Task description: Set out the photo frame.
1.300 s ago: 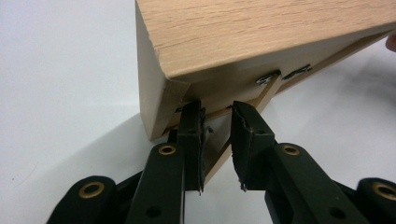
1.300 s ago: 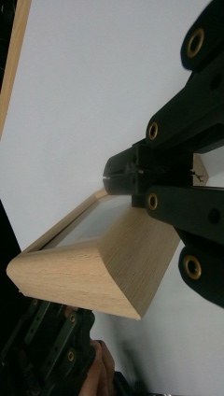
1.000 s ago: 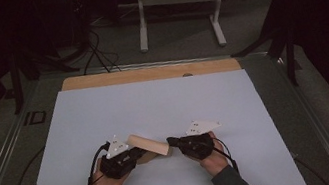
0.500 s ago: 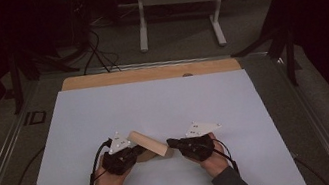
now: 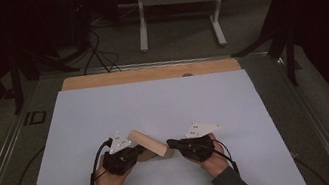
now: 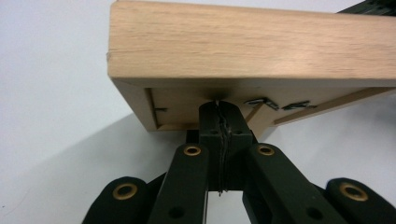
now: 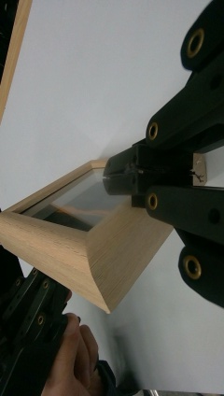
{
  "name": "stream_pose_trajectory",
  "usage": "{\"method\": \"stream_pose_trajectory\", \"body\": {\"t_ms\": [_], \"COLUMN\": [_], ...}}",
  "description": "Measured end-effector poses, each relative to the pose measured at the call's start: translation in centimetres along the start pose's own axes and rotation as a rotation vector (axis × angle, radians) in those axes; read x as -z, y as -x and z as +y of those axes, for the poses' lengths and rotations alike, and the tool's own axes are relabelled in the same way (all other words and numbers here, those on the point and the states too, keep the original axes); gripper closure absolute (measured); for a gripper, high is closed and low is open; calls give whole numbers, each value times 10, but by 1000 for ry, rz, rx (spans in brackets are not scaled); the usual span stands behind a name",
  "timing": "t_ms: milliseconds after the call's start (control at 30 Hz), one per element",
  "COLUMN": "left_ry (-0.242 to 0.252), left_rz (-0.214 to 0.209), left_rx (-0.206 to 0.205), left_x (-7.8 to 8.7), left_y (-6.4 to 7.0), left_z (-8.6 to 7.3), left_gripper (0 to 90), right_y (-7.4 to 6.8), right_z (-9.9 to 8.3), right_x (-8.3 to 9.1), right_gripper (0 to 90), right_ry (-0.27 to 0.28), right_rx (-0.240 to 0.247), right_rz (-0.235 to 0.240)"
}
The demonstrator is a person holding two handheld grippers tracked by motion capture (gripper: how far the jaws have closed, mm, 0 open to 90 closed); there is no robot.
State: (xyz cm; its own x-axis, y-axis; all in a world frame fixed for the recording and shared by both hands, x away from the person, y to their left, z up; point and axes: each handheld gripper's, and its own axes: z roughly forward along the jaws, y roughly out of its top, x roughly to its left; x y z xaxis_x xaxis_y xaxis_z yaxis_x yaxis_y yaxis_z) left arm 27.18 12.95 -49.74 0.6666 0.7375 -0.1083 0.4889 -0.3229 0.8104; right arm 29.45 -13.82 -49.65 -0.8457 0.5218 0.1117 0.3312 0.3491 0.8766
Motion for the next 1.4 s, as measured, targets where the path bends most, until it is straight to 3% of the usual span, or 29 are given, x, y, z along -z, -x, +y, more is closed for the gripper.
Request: {"method": "stream_pose_trajectory", "body": {"t_ms": [500,1400], "left_ry": [2,0], "left_rz": [-39,-39], "left_rx": [-29,17], "left_x": [3,-12], "left_y": [15,5], "left_z": [5,3], "left_gripper": [885,888], "right_y": [-2,-15], "right_z": [0,-2], "right_x": [0,-9], "right_gripper": [896,896], "right_ry": [-8,-31], "right_rx": [11,41], "right_rz": [4,50]}}
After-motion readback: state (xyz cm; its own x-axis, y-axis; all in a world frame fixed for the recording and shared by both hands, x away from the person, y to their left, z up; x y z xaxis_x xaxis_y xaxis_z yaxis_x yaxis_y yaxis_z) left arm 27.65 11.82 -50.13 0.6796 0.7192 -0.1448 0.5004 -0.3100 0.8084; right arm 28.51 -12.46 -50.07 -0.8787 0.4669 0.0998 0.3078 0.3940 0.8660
